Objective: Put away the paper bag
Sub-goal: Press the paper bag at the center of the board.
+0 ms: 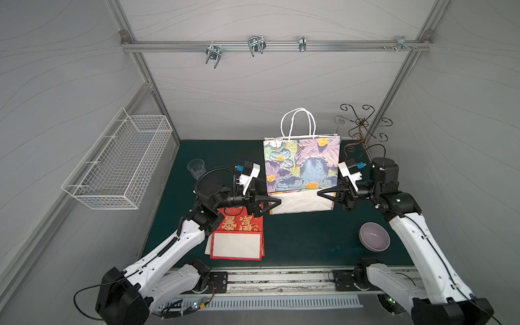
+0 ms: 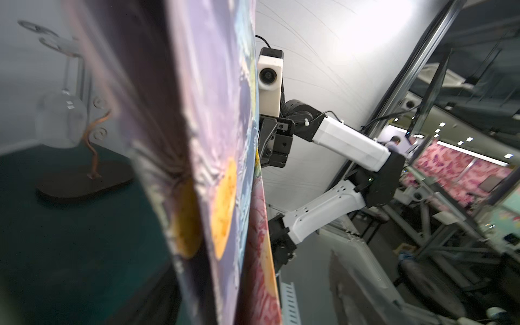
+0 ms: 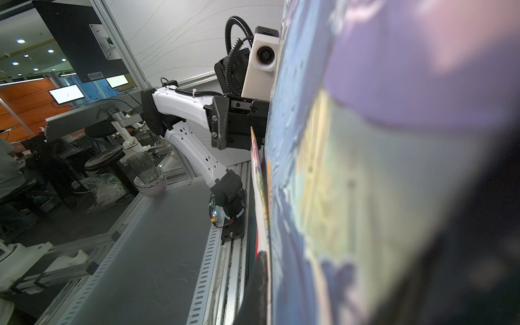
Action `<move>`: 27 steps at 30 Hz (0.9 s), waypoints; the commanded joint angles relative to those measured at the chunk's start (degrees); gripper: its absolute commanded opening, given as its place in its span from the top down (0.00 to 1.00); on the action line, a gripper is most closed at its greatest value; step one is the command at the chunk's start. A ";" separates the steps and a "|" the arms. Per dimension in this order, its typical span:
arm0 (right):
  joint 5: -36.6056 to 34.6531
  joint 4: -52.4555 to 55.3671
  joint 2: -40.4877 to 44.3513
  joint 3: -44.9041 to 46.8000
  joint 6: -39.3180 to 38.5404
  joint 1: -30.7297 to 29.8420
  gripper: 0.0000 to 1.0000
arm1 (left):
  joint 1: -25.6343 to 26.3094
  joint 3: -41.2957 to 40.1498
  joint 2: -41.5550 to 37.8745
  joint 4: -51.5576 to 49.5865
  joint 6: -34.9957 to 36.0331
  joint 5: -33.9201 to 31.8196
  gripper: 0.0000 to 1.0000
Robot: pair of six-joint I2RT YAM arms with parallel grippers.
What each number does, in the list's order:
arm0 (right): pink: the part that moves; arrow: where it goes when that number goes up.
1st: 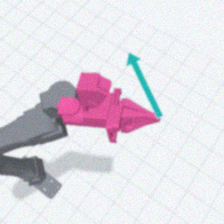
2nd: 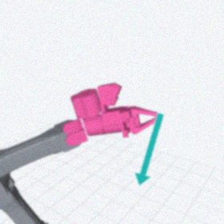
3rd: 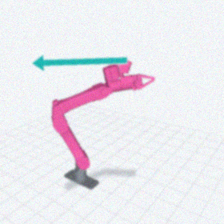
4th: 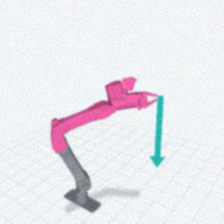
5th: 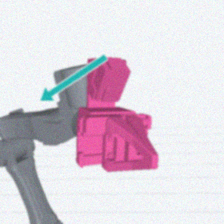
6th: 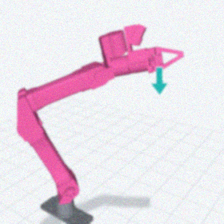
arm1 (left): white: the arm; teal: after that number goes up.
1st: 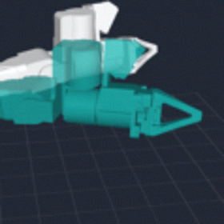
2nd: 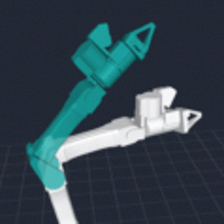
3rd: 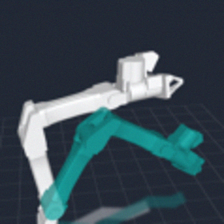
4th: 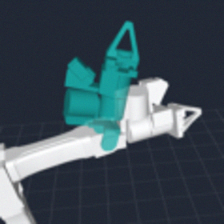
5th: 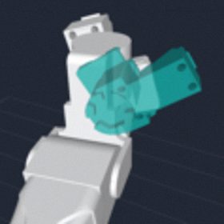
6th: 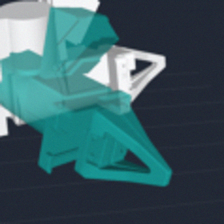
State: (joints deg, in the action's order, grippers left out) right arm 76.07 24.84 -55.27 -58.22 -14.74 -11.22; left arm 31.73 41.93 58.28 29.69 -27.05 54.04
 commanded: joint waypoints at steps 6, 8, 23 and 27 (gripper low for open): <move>0.37 -1.77 -0.12 0.97 2.39 -0.55 1.00 | 0.14 0.43 1.07 5.27 2.57 -2.00 1.00; 0.96 -1.21 0.24 1.43 2.09 -0.42 1.00 | 0.14 0.58 0.48 3.46 4.09 -2.64 1.00; 2.40 -8.35 0.67 1.53 9.74 1.01 1.00 | 0.12 0.15 0.51 -1.37 6.29 -0.15 1.00; 2.57 -8.39 0.79 1.29 9.82 0.94 1.00 | 0.14 0.25 0.87 -2.48 6.99 0.01 1.00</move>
State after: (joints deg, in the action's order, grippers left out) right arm 77.21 18.31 -54.87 -56.64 -5.74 -10.48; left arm 31.73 41.52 58.96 27.27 -22.13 52.56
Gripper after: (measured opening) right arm 0.060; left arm 0.047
